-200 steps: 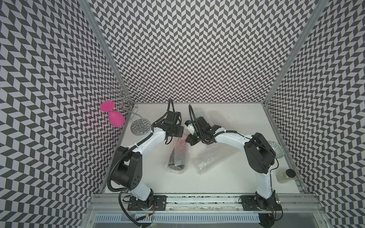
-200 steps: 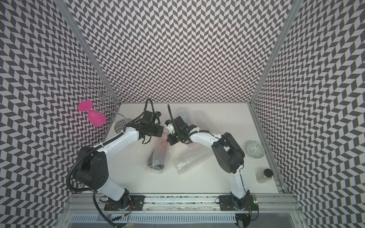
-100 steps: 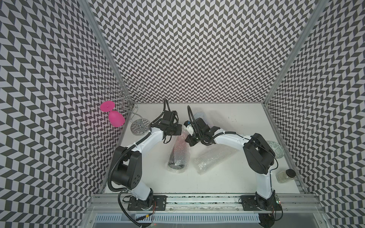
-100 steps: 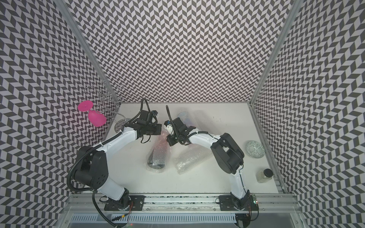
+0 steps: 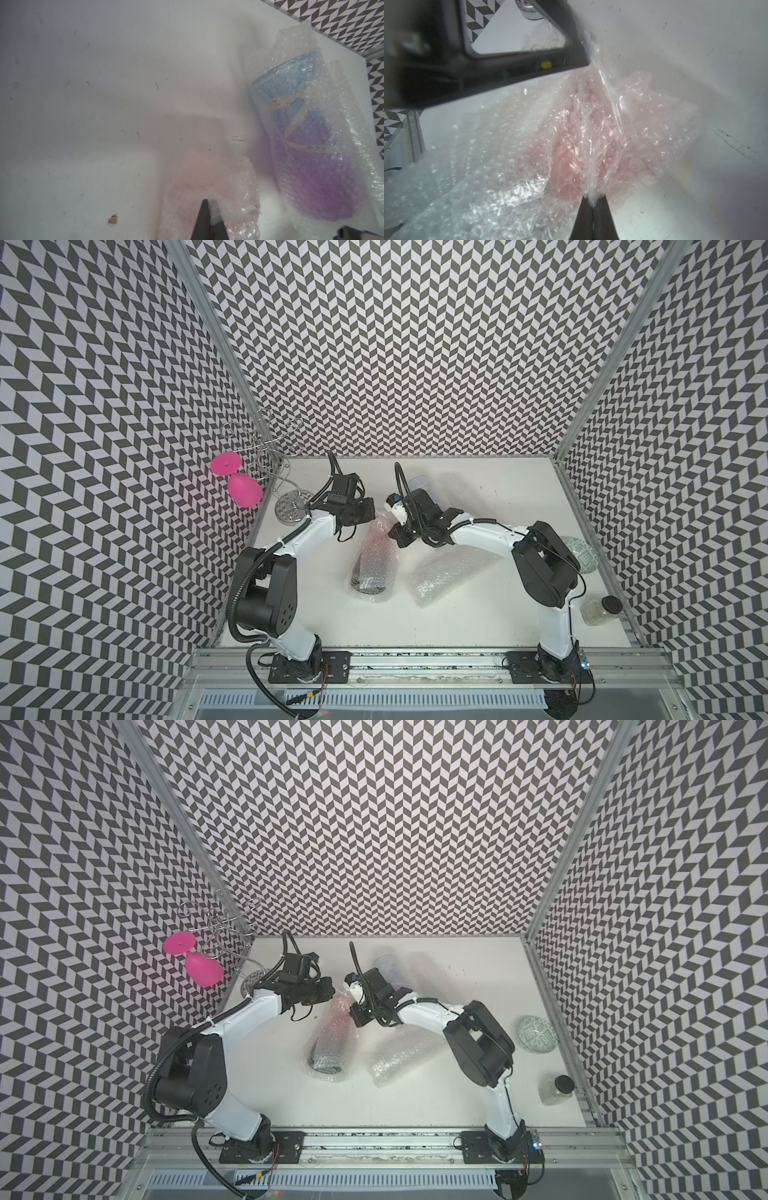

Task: Unwrap the vase from the bubble wrap
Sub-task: Unwrap the bubble wrap at the center of the board.

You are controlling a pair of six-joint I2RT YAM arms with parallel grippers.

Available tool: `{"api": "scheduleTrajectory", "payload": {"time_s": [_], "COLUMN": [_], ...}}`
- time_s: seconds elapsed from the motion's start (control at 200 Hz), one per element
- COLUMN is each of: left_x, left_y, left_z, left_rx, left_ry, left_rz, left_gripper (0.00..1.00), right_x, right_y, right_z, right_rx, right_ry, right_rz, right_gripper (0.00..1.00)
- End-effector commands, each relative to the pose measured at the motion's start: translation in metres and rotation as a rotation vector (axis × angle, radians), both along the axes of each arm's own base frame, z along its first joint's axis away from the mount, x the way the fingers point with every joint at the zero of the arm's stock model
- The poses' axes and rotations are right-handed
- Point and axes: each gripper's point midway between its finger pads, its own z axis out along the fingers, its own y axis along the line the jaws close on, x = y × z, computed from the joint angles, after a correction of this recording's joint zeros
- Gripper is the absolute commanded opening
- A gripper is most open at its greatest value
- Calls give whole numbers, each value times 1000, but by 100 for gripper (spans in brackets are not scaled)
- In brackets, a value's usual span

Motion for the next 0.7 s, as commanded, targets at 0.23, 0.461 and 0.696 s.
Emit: {"api": "scheduleTrajectory", "payload": {"time_s": [0.23,0.461,0.696], "left_x": [29,26,23], "left_y": [29,48,56], "left_z": [41,37,37], "left_rx": [-157,-135,-105], "left_ry": [-160,-153,-156], "left_rz": [145,200,219], "left_gripper": [0,0,0], "right_x": [-29,-26,-16], "right_y": [-23,-36,-46], "right_z": [-36,-36,-24], "right_rx": [-136,-194,-227], "right_ry": [79,43,-20], "right_rz": [18,-12,-54], "right_gripper": [0,0,0]}}
